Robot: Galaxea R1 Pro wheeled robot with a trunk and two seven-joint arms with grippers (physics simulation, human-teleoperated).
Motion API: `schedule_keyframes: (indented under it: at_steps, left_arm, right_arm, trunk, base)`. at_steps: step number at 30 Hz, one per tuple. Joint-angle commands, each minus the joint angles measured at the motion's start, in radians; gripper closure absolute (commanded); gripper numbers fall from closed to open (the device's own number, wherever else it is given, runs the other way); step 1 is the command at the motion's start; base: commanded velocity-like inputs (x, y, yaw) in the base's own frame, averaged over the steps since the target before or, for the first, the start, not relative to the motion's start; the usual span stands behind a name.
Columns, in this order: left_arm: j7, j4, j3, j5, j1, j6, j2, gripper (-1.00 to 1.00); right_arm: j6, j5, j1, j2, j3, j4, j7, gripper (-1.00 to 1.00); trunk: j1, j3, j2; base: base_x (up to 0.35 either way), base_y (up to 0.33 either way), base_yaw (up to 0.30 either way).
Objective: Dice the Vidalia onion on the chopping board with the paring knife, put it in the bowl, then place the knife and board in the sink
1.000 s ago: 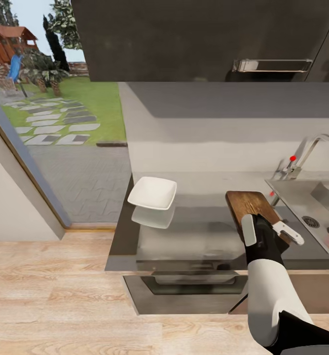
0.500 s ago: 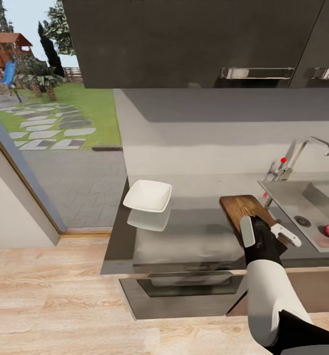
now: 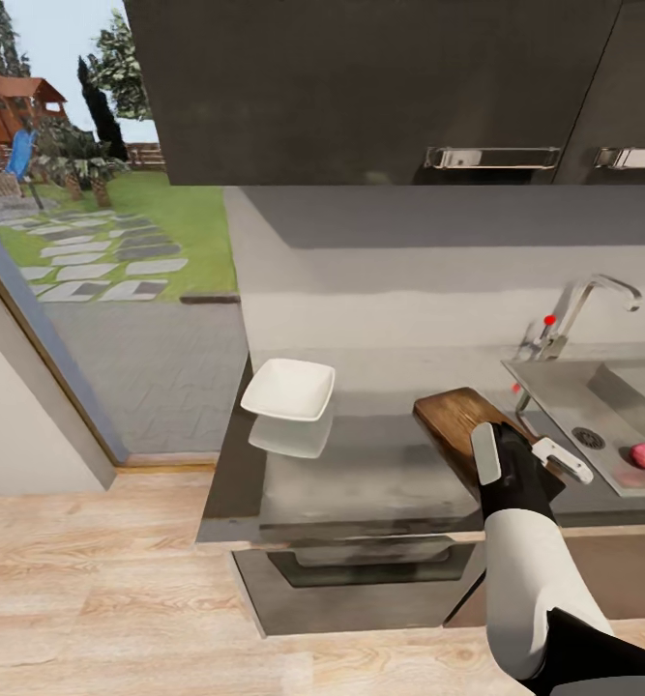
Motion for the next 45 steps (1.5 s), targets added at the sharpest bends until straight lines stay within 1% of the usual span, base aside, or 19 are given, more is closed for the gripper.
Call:
schedule_keyframes:
  at_steps: [1,13,33,35,37,40,45]
  left_arm:
    - [-0.001,-0.001,0.0,0.0,0.0,-0.002,0.0,-1.0]
    - [0.001,-0.005,0.002,-0.002,0.0,-0.002,0.0,-1.0]
    - [0.005,-0.008,0.003,-0.004,0.0,-0.002,0.002,-1.0]
    - [0.006,-0.008,0.003,-0.004,0.0,-0.002,0.002,-1.0]
    - [0.007,-0.008,0.003,-0.004,0.0,-0.002,0.002,-1.0]
    - [0.007,-0.008,0.003,-0.004,0.0,-0.002,0.002,-1.0]
    - [0.007,-0.008,0.003,-0.004,0.0,-0.002,0.002,-1.0]
  right_arm:
    - [0.007,-0.003,-0.001,0.001,-0.001,-0.002,-0.003,1.0]
    - [0.006,-0.003,-0.001,0.002,0.0,0.001,0.002,1.0]
    - [0.006,-0.004,-0.001,0.0,0.0,0.005,0.02,1.0]
    - [0.007,-0.003,-0.001,-0.001,0.0,0.006,0.027,1.0]
    - [0.007,-0.003,-0.001,-0.005,0.0,0.008,0.05,1.0]
    - [0.007,0.008,-0.001,-0.008,0.0,0.009,0.086,1.0]
    - [0.014,0.051,-0.001,-0.007,0.0,0.009,0.117,1.0]
  trunk:
    - [0.0,0.0,-0.001]
    - [0.0,0.02,-0.001]
    - [0.0,0.052,-0.001]
    - [0.0,0.055,-0.001]
    - [0.0,0.058,-0.001]
    - [0.0,0.063,-0.001]
    - [0.0,0.071,-0.001]
  base:
    - [0.0,0.0,0.0]
    - [0.0,0.0,-0.019]
    - [0.0,0.0,-0.103]
    - [0.0,-0.041,-0.085]
    - [0.0,-0.128,-0.041]
    - [0.0,-0.211,-0.015]
    - [0.0,-0.251,-0.004]
